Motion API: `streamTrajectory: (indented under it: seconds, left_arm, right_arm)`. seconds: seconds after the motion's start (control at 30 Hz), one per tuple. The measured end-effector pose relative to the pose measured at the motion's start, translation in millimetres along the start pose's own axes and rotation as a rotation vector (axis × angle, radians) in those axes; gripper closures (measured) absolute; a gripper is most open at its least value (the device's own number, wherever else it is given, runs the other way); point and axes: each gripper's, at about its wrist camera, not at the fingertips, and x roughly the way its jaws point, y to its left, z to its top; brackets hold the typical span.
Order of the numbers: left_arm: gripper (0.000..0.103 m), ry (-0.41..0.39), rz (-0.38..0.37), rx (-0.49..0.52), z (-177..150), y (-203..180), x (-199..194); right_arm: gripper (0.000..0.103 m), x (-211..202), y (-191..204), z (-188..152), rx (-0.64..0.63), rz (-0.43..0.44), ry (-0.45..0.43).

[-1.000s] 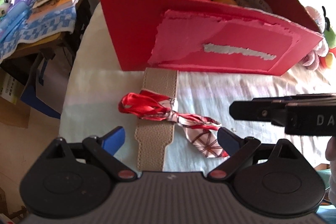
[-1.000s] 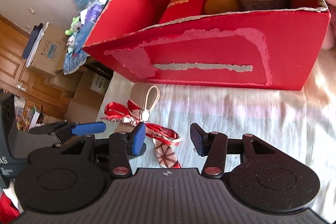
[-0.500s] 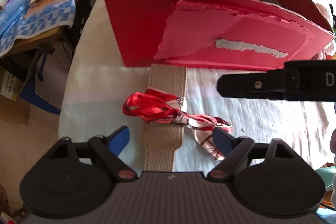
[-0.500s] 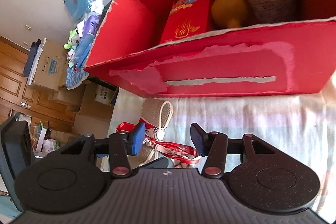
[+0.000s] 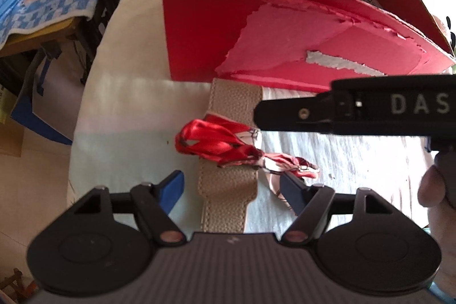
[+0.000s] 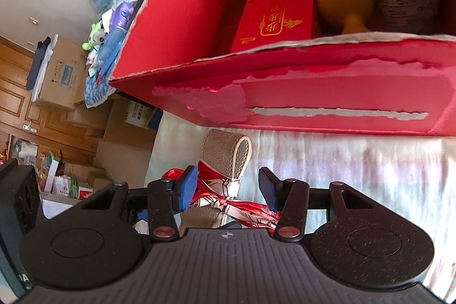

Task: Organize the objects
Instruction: 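Move the right gripper down to the beige strap with red scarf, then close the right gripper on the beige strap's looped end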

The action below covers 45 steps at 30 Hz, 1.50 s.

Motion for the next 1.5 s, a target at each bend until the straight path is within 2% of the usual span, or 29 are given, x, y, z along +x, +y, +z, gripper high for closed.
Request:
streamTrajectory:
  seconds: [0.17, 0.23, 0.47, 0.77, 0.87, 0.93, 0.97, 1.1, 1.2, 1.5]
  left_arm:
    - [0.022, 0.012, -0.035, -0.008, 1.1, 3.5, 1.9]
    - [0.014, 0.011, -0.042, -0.007, 1.5, 3.8, 1.8]
    - [0.014, 0.032, -0.028, -0.038, 1.3, 11.3, 5.8]
    - [0.029, 0.04, 0.024, 0.007, -2.3, -2.0, 8.2]
    - [0.039, 0.039, 0.041, 0.033, -3.2, -9.7, 7.4]
    - [0.051, 0.043, 0.036, 0.042, -3.4, -14.3, 6.0]
    - [0.052, 0.047, 0.033, 0.048, -3.3, -16.6, 5.8]
    - [0.052, 0.049, 0.051, 0.075, -4.6, -26.9, 5.1]
    - [0.054, 0.056, 0.037, 0.093, -5.2, -36.3, 3.8]
    - [0.055, 0.043, 0.028, 0.214, -7.5, -96.4, -3.0]
  right_arm:
    - [0.051, 12.9, 4.5, 3.7, -0.026, -0.032, 0.035]
    - [0.051, 19.1, 5.9, 3.6, -0.038, -0.036, 0.056]
    - [0.051, 30.3, 13.5, 4.2, -0.069, -0.036, 0.071]
    - [0.054, 34.5, 13.0, 0.2, -0.099, -0.043, 0.067]
    - [0.059, 31.7, 11.2, -1.5, -0.103, -0.045, 0.059]
    - [0.065, 28.8, 5.5, -1.6, -0.072, -0.028, 0.058]
    - [0.066, 28.4, 3.6, -0.9, -0.052, -0.018, 0.058]
    - [0.068, 22.4, -5.6, -2.3, 0.0, -0.002, 0.057]
    - [0.069, 12.4, -10.6, -6.3, 0.002, -0.011, 0.039]
    - [0.072, -27.7, -40.0, -17.1, 0.072, -0.02, -0.028]
